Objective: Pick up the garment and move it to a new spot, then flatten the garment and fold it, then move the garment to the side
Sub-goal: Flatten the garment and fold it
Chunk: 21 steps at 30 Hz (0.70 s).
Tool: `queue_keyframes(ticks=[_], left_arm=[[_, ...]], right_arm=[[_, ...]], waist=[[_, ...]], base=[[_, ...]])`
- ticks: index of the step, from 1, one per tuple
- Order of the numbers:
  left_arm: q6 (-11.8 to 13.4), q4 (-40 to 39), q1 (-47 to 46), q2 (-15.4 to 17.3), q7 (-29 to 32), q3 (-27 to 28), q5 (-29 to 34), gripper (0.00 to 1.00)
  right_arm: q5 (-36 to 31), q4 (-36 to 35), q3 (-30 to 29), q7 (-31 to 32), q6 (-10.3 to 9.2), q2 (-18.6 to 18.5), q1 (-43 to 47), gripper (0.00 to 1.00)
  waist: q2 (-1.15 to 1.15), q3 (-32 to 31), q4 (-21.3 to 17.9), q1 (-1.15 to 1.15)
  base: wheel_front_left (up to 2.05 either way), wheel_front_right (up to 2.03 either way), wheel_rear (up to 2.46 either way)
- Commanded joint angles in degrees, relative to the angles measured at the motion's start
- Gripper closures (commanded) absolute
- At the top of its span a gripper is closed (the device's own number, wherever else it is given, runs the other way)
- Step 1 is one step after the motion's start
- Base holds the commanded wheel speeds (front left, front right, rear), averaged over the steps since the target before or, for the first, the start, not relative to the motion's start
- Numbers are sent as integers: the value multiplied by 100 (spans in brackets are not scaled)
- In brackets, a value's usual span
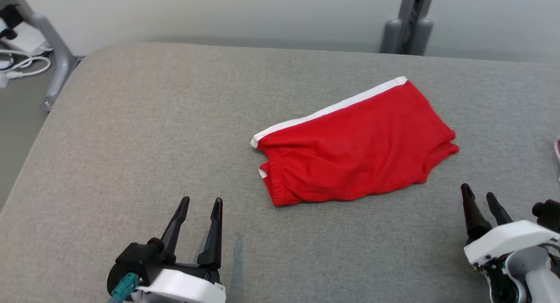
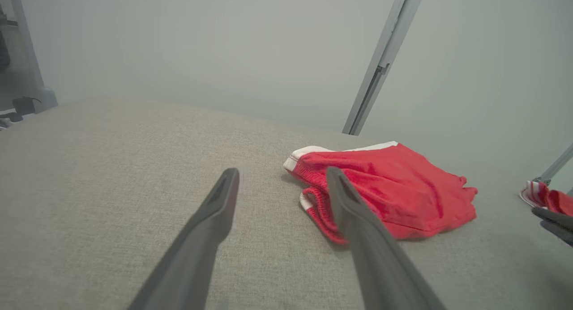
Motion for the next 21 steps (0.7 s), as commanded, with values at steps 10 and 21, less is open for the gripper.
queue_keyframes(ticks=[10,21], left_arm=[[246,-45,-293,17,-9,-230,-195,0],[299,-14,-444,21,-9,-362,-313,0]], right_arm=[[1393,888,-730,1293,-3,-53,-958,0],[1866,1684,-1117,2128,-2,5,-1582,0]], waist=[[0,493,754,0],[0,695,1056,0]], base=[[0,0,0],[0,0,0]])
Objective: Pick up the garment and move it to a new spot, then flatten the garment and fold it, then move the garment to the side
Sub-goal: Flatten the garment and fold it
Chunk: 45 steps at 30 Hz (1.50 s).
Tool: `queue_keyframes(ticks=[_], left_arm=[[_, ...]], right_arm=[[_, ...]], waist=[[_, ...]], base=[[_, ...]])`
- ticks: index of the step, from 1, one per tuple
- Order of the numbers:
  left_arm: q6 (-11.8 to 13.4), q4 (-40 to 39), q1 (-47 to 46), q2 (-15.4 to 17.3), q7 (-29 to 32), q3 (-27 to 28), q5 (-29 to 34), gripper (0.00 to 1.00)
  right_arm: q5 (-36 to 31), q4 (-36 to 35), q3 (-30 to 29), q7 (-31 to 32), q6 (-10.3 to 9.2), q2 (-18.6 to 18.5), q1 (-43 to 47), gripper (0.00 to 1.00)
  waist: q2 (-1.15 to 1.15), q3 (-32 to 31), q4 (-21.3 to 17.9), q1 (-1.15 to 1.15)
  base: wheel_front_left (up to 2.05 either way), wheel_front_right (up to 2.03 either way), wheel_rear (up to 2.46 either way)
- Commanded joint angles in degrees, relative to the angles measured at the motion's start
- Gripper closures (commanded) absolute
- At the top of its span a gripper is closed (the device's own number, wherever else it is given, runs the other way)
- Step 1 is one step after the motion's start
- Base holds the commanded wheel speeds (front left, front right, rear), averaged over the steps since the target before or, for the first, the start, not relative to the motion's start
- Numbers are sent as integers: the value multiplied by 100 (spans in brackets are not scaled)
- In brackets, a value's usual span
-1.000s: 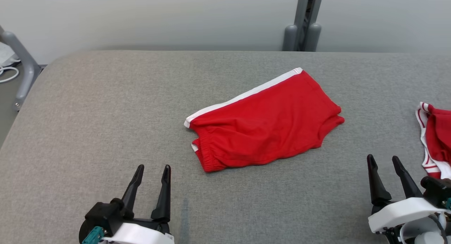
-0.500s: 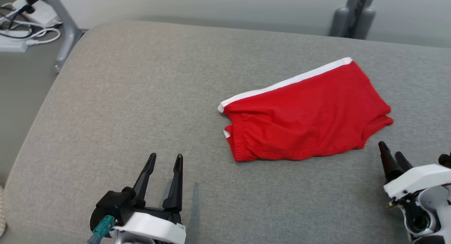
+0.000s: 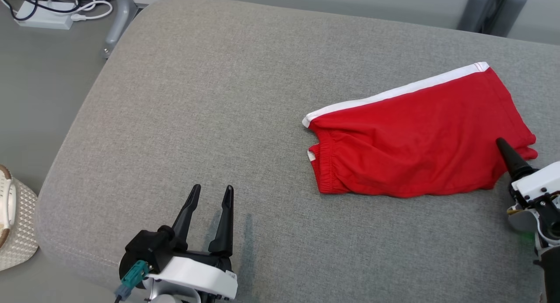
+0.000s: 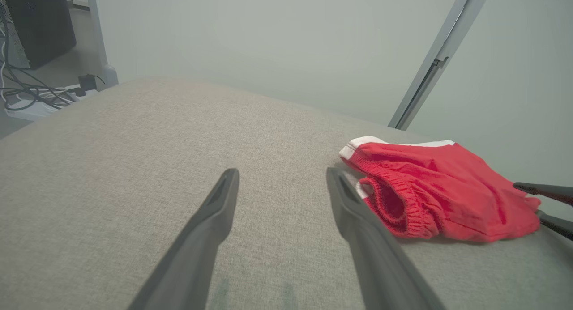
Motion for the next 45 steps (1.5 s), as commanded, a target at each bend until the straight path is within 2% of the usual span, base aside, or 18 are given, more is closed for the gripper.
queue_keyframes(ticks=[1,9,10,11,12,19,36,45], left_arm=[[13,-3,-142,23,-9,6,-38,0],[28,-14,-224,23,-9,-65,-107,0],[28,-10,-226,23,-9,-70,-108,0],[31,-5,-228,23,-9,-76,-111,0],[35,-1,-230,23,-9,-80,-117,0],[34,23,-202,24,-9,-39,-113,0],[-31,76,-101,24,-9,113,19,0],[-45,103,92,23,-9,275,104,0]], right_arm=[[118,354,13,206,0,256,60,0],[-190,1031,-124,447,-2,216,-444,0],[-217,1071,-129,432,-2,230,-487,9],[-243,1092,-131,394,-2,239,-525,95],[-260,1110,-147,351,-2,243,-553,100],[-197,1081,-256,-69,-8,267,-537,100],[423,322,-287,-829,-16,457,106,100],[614,261,-737,-1217,-14,540,567,100]], waist=[[0,37,56,0],[0,119,182,0],[0,118,187,0],[0,117,192,0],[0,113,194,0],[0,33,125,0],[0,-304,-445,0],[0,-657,-736,0]], base=[[0,0,0],[0,0,0],[0,0,0],[0,0,0],[0,0,0],[0,0,0],[0,0,0],[0,0,0]])
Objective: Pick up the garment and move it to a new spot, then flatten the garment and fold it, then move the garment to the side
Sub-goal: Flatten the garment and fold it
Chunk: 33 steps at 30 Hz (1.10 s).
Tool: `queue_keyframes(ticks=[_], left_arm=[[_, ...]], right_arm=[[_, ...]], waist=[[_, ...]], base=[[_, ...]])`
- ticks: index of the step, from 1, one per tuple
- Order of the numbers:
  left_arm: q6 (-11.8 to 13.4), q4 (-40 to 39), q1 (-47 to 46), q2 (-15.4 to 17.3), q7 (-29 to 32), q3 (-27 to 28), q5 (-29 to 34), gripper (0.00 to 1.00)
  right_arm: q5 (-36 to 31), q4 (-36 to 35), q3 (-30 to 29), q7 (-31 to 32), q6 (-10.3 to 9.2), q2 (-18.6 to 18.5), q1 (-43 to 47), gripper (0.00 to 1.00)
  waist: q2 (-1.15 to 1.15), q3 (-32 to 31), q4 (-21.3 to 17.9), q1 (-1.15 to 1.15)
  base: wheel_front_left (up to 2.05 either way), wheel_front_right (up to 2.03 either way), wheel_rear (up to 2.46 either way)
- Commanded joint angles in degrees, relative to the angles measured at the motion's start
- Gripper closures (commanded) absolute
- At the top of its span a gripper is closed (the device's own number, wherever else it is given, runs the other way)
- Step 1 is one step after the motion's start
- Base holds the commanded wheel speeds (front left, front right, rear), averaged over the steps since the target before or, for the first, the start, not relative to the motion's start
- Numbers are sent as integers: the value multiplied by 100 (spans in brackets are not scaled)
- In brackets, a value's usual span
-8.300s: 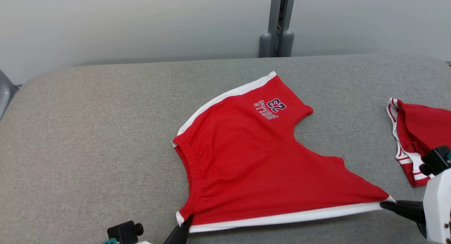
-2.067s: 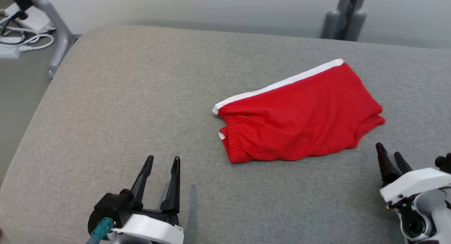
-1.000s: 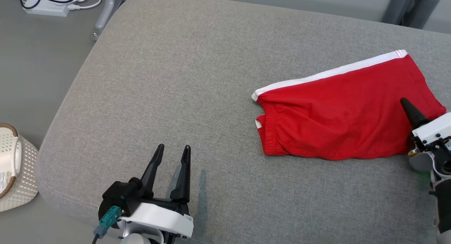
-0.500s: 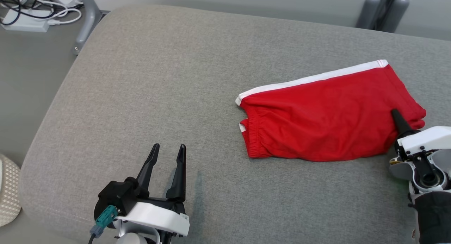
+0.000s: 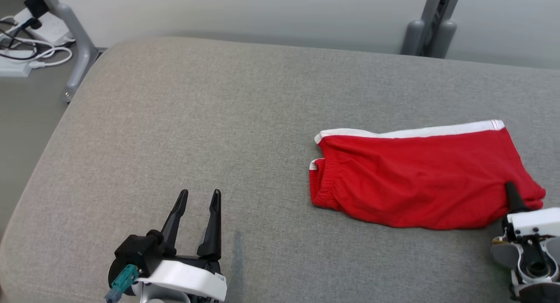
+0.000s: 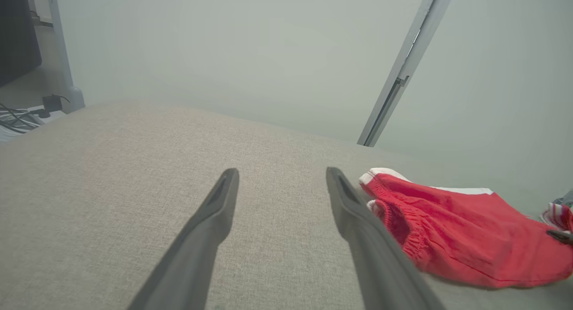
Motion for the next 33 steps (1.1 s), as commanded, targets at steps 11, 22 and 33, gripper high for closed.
queue_keyframes(ticks=[11,22,33], left_arm=[[-56,18,158,20,-9,44,94,0],[-49,56,243,21,-9,37,13,0],[18,83,211,20,-9,48,-366,0]], right_arm=[[518,629,660,-565,-33,-11,485,100],[495,470,1169,-967,-18,-15,54,100],[1080,-888,2294,-1071,-18,-22,396,100]], waist=[[0,-278,-288,0],[0,-426,-205,0],[0,-459,-46,0]], base=[[0,0,0],[0,0,0],[0,0,0]])
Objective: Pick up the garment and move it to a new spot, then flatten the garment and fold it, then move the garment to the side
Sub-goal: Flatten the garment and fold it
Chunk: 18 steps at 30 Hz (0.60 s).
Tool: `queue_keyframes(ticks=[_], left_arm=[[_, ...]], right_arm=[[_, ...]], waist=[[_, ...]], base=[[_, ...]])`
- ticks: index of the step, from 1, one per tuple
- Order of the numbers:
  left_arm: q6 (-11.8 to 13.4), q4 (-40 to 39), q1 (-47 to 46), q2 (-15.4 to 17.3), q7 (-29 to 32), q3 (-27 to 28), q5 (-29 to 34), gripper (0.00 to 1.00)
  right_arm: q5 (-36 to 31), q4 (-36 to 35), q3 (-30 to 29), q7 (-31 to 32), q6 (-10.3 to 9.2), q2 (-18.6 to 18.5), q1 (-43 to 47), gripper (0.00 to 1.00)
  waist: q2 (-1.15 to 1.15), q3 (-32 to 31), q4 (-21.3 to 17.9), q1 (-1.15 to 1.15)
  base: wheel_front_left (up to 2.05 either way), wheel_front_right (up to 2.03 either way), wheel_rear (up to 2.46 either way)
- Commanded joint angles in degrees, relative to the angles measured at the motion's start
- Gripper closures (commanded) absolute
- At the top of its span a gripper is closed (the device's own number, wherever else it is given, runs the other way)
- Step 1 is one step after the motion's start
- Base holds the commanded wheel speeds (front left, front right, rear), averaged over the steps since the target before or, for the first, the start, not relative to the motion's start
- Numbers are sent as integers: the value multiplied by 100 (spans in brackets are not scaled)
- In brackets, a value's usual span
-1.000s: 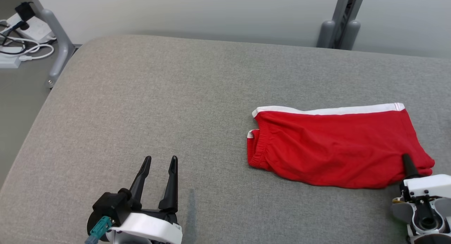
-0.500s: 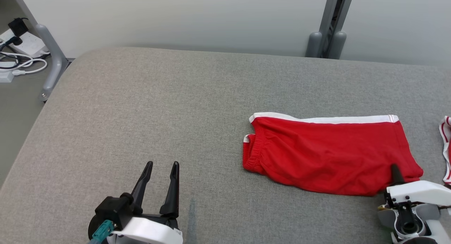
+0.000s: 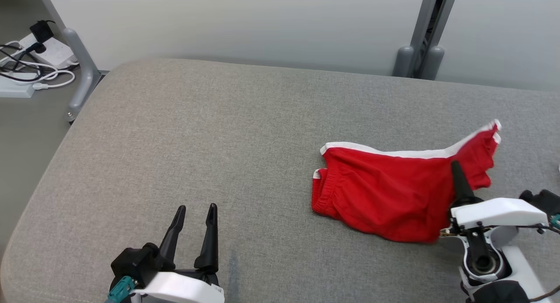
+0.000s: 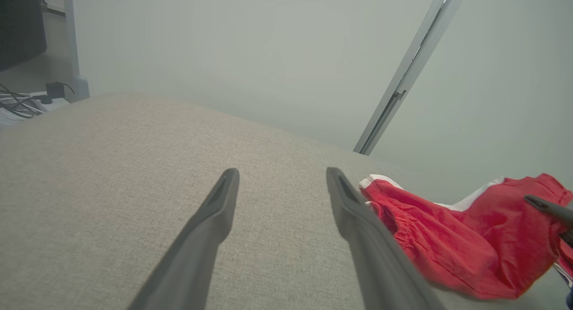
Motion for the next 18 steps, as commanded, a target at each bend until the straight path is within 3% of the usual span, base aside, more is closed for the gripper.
queue_keyframes(ticks=[1,7,18], left_arm=[[18,2,-37,23,-9,5,-11,0],[34,9,-46,22,-9,-16,-48,0],[63,19,-33,22,-9,-50,-134,0]], right_arm=[[82,-202,174,5,-2,-31,87,100],[236,-831,1105,136,-2,-31,218,100],[211,-580,2024,230,-2,-34,216,100]], waist=[[0,9,36,0],[0,39,178,0],[0,68,437,0]], base=[[0,0,0],[0,0,0],[0,0,0]])
